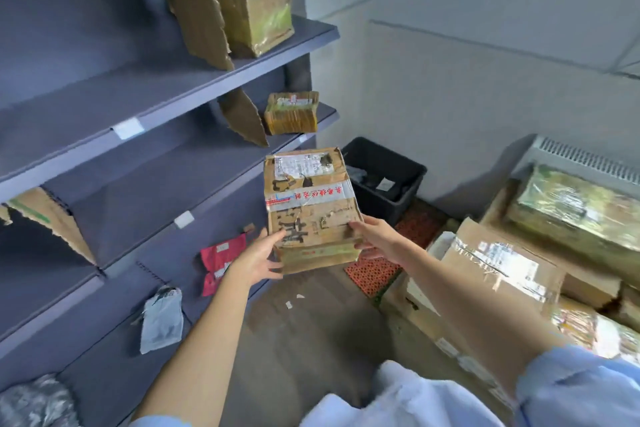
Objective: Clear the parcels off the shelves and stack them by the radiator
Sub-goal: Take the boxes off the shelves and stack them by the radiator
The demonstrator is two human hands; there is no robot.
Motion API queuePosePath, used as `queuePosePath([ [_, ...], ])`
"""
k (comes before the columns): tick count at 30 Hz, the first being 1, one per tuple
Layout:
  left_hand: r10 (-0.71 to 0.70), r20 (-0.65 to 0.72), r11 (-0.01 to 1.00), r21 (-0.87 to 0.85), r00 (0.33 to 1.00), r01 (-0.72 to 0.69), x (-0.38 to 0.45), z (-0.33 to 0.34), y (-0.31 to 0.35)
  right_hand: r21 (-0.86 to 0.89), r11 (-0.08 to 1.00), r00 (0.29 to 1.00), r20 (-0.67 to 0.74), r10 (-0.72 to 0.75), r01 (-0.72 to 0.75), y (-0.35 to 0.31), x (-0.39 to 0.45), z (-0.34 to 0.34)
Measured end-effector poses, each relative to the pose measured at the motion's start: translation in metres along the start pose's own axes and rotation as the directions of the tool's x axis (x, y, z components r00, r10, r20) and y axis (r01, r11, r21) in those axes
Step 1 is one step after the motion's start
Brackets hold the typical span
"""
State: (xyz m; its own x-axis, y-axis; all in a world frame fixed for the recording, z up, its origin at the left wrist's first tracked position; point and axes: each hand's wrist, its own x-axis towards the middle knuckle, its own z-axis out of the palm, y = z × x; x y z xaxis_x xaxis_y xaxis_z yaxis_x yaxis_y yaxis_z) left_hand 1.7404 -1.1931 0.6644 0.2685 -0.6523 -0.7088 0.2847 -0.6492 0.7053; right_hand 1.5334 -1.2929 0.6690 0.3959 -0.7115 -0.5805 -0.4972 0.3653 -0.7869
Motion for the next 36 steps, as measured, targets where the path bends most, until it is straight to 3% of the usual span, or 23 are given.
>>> queuePosePath([
  [5, -0.037, 0.164, 0.985, 0.173, 0.986, 0.008, 0.005, 0.102, 0.013, 0.111, 0.994, 0.981, -0.191, 0.043, -0.022, 0.046, -0.041, -0.091],
  [10, -0.056, 0.316, 0.946, 0.321, 0.947, -0.051, 0.011, 0.237, 0.013, 0.274, 0.961, 0.917, -0.376, 0.134, -0.028, 0.107, -0.084, -0.193],
  [18, -0.185, 0.510, 0.832, 0.536, 0.840, -0.142, 0.011, 0.468, -0.048, 0.424, 0.901, 0.827, -0.473, 0.304, -0.089, 0.242, -0.147, -0.373],
  [23, -0.406, 0.481, 0.745, 0.666, 0.777, -0.023, 0.005, 0.579, -0.116, 0.532, 0.826, 0.744, -0.473, 0.471, -0.185, 0.327, -0.172, -0.459],
  [29, -0.657, 0.405, 0.632, 0.756, 0.636, 0.171, -0.017, 0.681, -0.175, 0.450, 0.802, 0.649, -0.483, 0.588, -0.392, 0.410, -0.184, -0.543],
  [33, -0.745, 0.302, 0.560, 0.769, 0.595, 0.309, -0.009, 0.698, -0.200, 0.373, 0.811, 0.687, -0.436, 0.582, -0.450, 0.426, -0.148, -0.563],
  [36, -0.737, 0.273, 0.551, 0.773, 0.618, 0.315, 0.011, 0.704, -0.216, 0.341, 0.857, 0.731, -0.453, 0.510, -0.386, 0.434, -0.109, -0.568],
])
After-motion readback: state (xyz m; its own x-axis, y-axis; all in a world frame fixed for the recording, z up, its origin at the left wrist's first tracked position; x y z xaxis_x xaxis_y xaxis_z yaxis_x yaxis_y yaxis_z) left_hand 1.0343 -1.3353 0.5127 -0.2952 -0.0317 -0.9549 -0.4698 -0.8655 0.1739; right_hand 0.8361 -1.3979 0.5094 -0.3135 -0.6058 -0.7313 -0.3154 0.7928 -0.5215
